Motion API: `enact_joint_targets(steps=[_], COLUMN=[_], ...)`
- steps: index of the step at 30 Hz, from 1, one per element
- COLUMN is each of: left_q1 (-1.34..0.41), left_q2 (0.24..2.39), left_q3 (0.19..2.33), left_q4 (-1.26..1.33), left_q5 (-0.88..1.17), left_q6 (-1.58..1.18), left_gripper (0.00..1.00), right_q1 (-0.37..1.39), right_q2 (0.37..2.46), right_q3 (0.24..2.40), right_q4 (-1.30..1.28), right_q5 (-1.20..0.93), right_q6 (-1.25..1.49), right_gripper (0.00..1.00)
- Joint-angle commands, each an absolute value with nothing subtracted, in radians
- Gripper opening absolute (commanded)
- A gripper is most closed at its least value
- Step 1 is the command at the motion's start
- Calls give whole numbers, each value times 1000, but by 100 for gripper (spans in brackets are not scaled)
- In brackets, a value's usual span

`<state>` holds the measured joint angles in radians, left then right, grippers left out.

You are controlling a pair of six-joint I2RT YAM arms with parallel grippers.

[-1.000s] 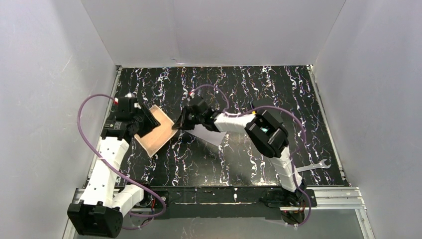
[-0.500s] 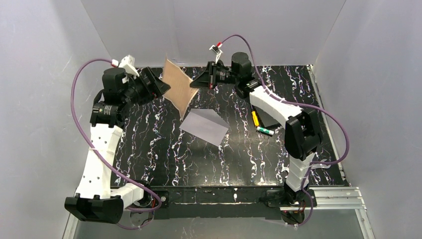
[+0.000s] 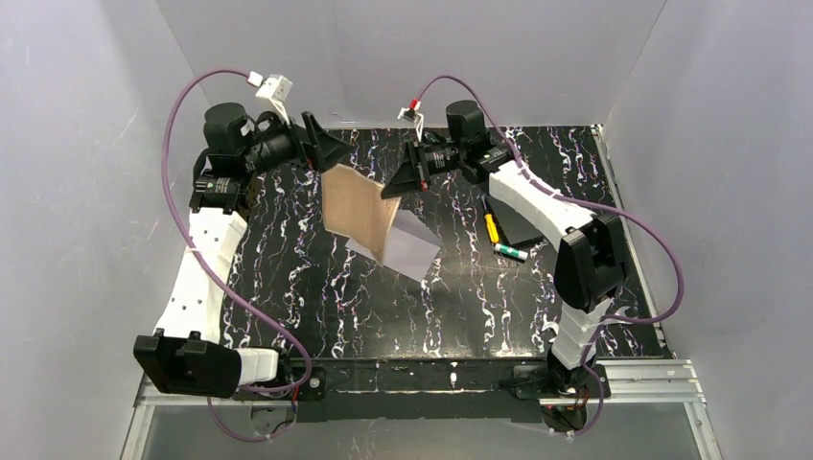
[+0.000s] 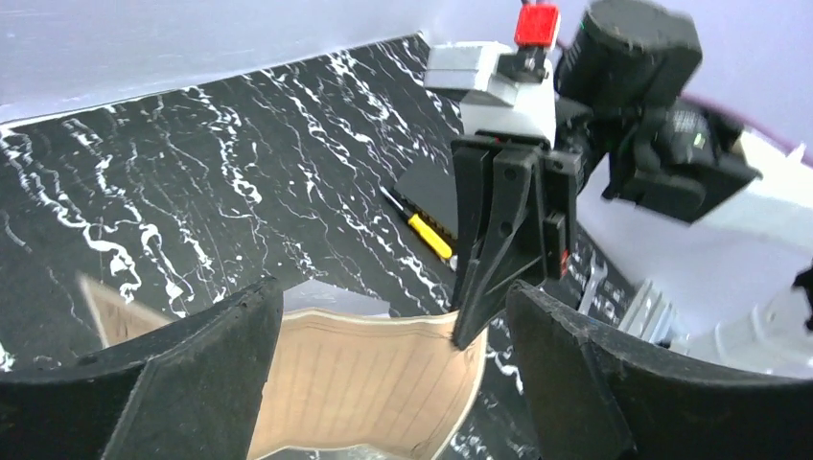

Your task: Place the letter into the envelope and seal it

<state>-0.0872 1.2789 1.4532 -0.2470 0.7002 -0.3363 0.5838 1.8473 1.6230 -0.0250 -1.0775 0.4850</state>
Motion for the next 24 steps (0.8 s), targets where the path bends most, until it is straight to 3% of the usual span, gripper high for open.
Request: enact_joint_targets(steps=[1, 6, 14, 24], left_q1=[-83, -84, -95, -141], left_q2=[1265, 1331, 1333, 1357], left_q3=[1362, 1473, 1381, 1291], left_q4=[-123, -316, -478, -623], left_q5=[938, 1094, 1292, 1270], left_q6=[-150, 51, 211, 351], left_gripper=[85, 88, 88, 88], right_q1=[577, 574, 575, 580], right_q2=[1776, 1801, 1778, 1711], right_q3=[1627, 1746, 1758, 1681], right_q4=[-308, -790, -961, -910], right_q5=[-1168, -1082, -1085, -1146], right_q6=[191, -165, -282, -227], right_gripper=[1, 1, 1, 1])
